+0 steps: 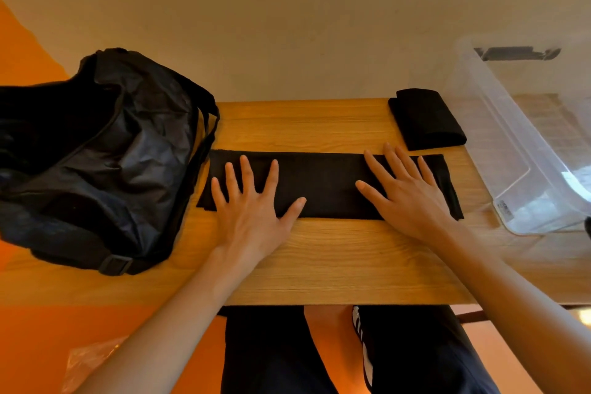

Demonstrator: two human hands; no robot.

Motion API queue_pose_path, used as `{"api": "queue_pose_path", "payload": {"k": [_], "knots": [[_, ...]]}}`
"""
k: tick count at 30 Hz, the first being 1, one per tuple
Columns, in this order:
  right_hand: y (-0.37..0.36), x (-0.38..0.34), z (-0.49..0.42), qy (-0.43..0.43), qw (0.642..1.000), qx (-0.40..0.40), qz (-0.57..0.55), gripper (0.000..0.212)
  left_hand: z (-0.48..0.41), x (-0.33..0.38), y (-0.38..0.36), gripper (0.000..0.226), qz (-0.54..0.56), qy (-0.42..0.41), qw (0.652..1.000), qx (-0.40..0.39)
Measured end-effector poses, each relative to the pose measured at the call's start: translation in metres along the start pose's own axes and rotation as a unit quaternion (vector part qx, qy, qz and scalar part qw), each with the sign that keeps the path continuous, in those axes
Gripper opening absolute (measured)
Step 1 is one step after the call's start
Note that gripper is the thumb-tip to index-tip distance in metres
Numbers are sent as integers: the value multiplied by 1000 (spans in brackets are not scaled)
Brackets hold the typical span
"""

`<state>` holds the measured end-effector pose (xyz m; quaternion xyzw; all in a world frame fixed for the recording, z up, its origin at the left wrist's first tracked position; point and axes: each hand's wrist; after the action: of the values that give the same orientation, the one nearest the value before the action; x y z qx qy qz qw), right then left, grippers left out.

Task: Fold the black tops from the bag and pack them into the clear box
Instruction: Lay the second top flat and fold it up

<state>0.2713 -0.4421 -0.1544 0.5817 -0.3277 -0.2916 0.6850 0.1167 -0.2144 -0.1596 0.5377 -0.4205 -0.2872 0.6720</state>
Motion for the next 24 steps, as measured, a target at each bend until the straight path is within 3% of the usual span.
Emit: {"api": "queue_pose_path", "payload": {"k": [5,10,15,20,24], "knots": [[-2,-2,14,-30,999,-25,-4,76,-13,-5,8,98,-7,-45,998,-30],[-2,1,21,-30,999,24,25,78,-19,0,14,87,42,-106,992,51],[-14,27,23,-67,998,-9,-4,82,-44,-29,17,89,10,-23,1000,-12],[-10,37,32,-85,996,-19,-16,83,-53,-39,22,94,1,-36,998,-52],[-4,30,36,-52,998,26,37,77,-43,-15,26,82,-7,-97,993,61]]}}
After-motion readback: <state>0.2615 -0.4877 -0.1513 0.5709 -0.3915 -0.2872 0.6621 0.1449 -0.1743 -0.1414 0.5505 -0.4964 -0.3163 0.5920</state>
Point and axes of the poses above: each hand's wrist, its own z-axis away from the middle knuckle, its own y-axis out of the back of the hand, x = y × z, and after that the axes turned 14 degrees about z, right-handed
